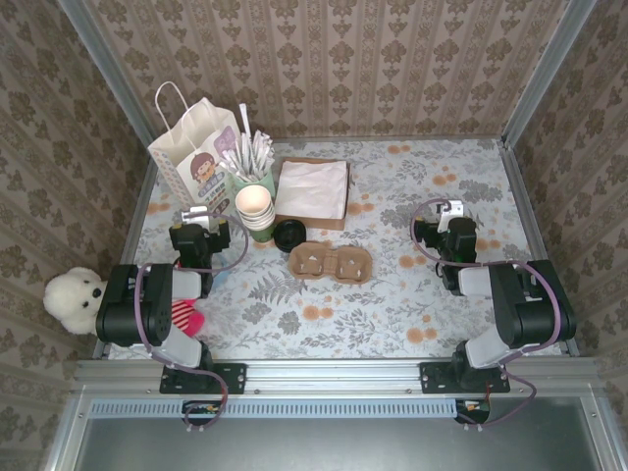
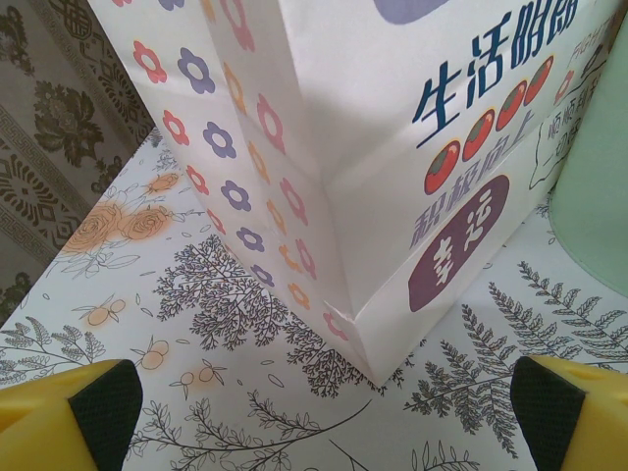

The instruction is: Pack the takeout coffee

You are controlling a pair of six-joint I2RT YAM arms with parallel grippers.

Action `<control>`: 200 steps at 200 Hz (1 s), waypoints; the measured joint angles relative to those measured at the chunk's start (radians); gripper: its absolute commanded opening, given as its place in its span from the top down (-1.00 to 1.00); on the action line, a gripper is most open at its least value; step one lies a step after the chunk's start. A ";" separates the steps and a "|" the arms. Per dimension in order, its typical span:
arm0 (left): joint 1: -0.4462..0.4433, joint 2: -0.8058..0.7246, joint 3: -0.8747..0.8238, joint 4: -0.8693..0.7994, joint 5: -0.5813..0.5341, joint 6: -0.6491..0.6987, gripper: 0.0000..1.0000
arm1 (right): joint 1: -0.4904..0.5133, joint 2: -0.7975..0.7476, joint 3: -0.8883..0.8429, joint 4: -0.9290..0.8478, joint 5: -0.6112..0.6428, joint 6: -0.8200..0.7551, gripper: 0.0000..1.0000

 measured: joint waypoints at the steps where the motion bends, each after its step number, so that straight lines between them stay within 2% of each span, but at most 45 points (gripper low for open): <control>1: 0.000 0.000 0.000 0.000 0.000 0.000 -1.00 | 0.000 0.000 0.000 0.000 0.000 0.000 -1.00; 145: 0.001 -0.017 -0.008 0.001 0.016 0.001 -1.00 | 0.000 -0.008 0.002 -0.017 0.000 0.000 -1.00; 171: 0.001 -0.190 -0.060 -0.041 0.015 0.000 -1.00 | 0.000 -0.095 0.018 -0.120 0.001 0.000 -1.00; 200: -0.003 -0.523 -0.063 -0.234 -0.043 -0.064 -1.00 | 0.004 -0.248 0.079 -0.274 0.011 0.024 -1.00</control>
